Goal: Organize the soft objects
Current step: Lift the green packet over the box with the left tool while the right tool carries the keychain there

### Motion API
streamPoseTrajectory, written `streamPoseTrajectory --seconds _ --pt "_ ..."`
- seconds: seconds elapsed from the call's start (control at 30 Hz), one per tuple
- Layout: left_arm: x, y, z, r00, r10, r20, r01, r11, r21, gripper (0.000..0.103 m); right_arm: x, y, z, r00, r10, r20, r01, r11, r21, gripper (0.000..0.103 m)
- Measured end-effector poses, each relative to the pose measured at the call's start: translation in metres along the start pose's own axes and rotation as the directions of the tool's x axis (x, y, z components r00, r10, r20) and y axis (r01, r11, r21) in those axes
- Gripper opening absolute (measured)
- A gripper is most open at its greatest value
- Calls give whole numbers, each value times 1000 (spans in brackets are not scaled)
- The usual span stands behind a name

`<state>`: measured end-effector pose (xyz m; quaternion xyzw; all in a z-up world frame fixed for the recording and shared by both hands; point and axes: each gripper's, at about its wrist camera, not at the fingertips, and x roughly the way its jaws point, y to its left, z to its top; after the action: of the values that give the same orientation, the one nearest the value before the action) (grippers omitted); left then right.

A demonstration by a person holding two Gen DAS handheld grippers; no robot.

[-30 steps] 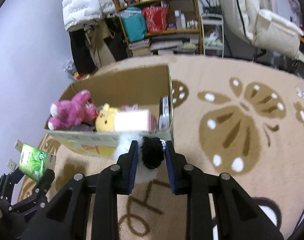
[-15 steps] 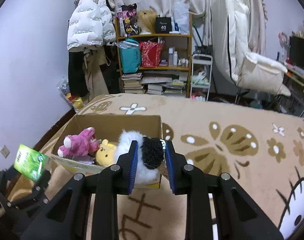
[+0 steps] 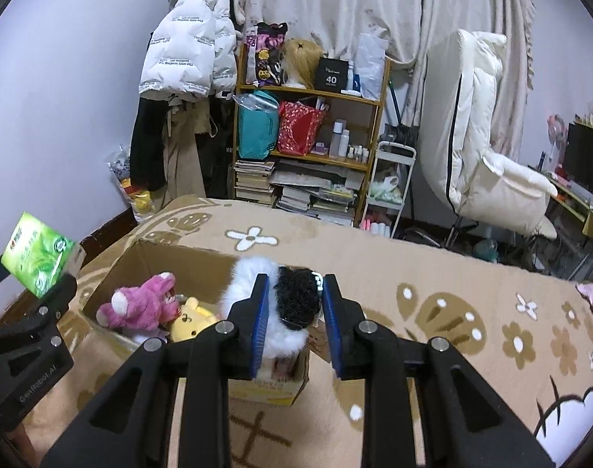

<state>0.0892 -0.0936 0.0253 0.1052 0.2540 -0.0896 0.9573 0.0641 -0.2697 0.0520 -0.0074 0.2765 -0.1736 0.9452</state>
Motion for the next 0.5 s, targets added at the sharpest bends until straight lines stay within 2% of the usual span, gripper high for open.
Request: streamPoseTrajectory --seconds 0.2,0.5 --pt "9 -3 19 999 -33 32 33 999 2 76 17 2 14 1000 14 13 -14 1000 -17 28" --pt "35 -13 31 995 -95 31 94 995 32 76 45 -5 16 998 69 -2 -69 997 16 28"
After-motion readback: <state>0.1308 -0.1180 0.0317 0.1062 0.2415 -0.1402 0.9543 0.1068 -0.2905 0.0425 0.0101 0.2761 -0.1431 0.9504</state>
